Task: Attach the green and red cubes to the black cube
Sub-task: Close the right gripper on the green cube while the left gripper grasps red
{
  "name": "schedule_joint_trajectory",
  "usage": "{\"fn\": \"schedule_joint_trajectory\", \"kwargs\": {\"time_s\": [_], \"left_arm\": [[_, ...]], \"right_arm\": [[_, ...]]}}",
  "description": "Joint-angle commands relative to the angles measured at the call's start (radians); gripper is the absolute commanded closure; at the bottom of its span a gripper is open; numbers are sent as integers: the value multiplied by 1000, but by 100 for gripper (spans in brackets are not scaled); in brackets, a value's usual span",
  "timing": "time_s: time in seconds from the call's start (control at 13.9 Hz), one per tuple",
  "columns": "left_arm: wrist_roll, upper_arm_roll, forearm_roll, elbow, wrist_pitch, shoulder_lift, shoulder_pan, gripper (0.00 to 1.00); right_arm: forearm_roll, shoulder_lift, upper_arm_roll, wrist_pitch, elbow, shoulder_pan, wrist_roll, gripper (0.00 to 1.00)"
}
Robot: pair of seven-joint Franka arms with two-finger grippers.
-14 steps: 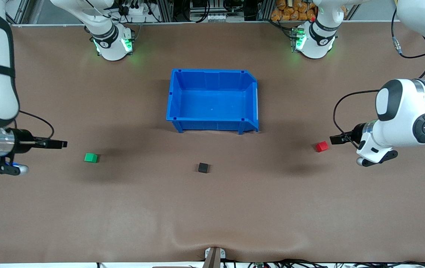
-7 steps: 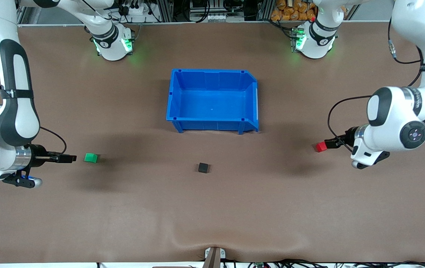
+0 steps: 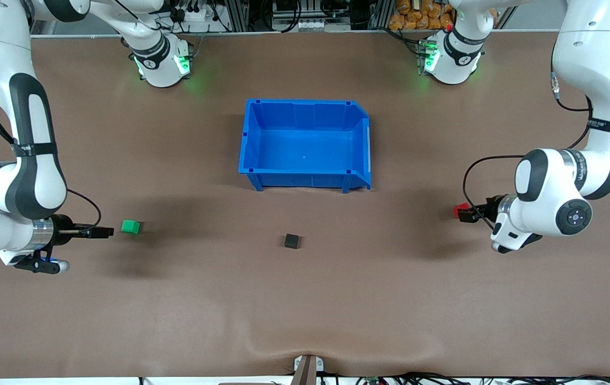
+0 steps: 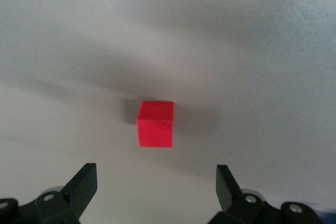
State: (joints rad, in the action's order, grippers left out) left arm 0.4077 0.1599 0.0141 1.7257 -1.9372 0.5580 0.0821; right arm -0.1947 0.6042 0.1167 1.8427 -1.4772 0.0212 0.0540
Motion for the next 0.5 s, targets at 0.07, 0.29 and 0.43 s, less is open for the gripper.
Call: {"fn": "schedule_joint_trajectory", "kwargs": {"time_s": [0.07, 0.29, 0.43], "left_arm": [[-17, 1, 6, -35, -17, 63, 2, 0], [-13, 3, 6, -37, -39, 86, -8, 0], [-15, 3, 3, -47, -45, 103, -7, 0]], "right_arm": [[-15, 29, -5, 67, 8, 2, 3, 0], [-40, 58, -2, 87, 6, -12, 13, 0], [-20, 60, 0, 144, -32, -15, 15, 0]]}}
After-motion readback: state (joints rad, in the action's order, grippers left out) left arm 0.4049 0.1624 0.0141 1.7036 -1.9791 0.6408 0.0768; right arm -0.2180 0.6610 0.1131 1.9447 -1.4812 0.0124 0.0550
